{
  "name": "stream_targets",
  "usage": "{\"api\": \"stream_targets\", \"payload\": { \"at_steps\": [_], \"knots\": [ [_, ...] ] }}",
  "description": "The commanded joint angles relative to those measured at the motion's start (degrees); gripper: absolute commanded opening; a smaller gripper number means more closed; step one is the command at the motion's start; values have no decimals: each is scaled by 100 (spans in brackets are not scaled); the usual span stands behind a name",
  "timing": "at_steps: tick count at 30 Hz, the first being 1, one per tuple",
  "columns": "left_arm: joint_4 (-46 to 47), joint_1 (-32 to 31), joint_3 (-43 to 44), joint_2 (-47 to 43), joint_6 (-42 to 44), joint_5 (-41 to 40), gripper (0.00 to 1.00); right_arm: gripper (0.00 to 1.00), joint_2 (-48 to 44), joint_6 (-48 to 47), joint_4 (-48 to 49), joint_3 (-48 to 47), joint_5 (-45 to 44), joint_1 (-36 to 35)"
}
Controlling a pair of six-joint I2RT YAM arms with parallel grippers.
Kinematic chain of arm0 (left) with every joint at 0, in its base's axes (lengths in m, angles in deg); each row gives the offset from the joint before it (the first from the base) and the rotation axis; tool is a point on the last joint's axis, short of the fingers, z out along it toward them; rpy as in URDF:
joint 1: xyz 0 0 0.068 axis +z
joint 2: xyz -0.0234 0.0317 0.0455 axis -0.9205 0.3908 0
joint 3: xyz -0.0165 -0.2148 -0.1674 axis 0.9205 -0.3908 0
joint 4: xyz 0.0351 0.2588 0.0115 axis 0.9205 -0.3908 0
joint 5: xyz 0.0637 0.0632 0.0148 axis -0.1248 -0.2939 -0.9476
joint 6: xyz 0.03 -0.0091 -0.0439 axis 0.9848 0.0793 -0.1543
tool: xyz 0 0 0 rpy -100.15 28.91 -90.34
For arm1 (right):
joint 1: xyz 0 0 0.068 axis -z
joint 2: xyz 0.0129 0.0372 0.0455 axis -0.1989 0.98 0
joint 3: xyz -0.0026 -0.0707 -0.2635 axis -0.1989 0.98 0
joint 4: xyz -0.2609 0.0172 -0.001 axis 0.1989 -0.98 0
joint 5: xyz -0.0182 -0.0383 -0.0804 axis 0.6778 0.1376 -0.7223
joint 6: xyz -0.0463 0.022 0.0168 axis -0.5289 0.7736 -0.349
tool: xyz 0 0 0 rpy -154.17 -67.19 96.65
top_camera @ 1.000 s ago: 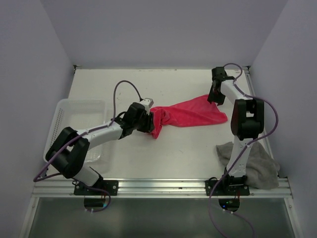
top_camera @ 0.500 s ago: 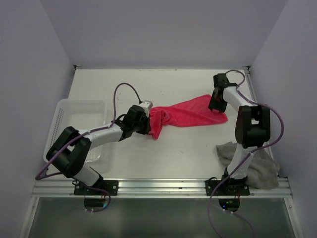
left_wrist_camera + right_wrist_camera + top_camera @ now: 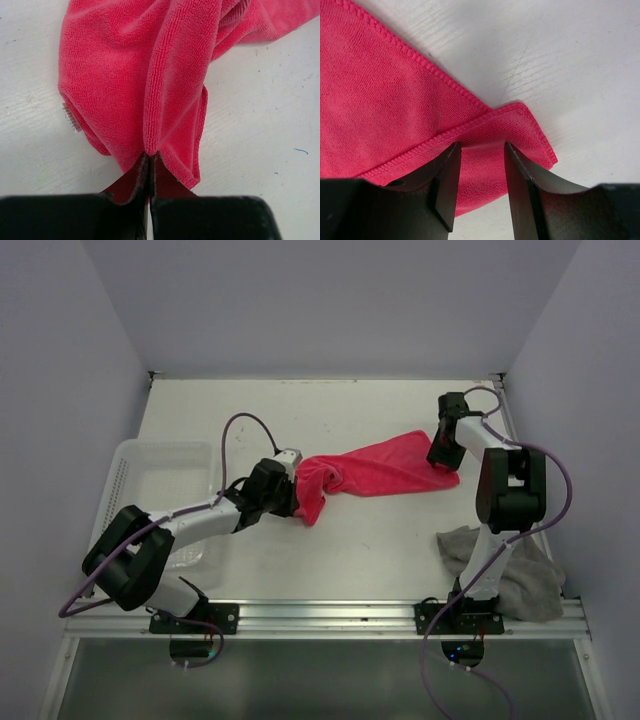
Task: Roll the towels
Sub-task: Flatten the towel
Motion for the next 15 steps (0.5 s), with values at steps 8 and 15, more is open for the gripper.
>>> {"api": "stream_targets", "payload": {
  "at_steps": [8, 15],
  "knots": [
    [175, -25, -169, -234, -16, -84, 0, 43, 20, 360, 267, -62, 88, 117],
    [166, -33, -204, -260, -16, -75, 0, 42, 179, 430, 258, -45, 27, 108]
  ]
}}
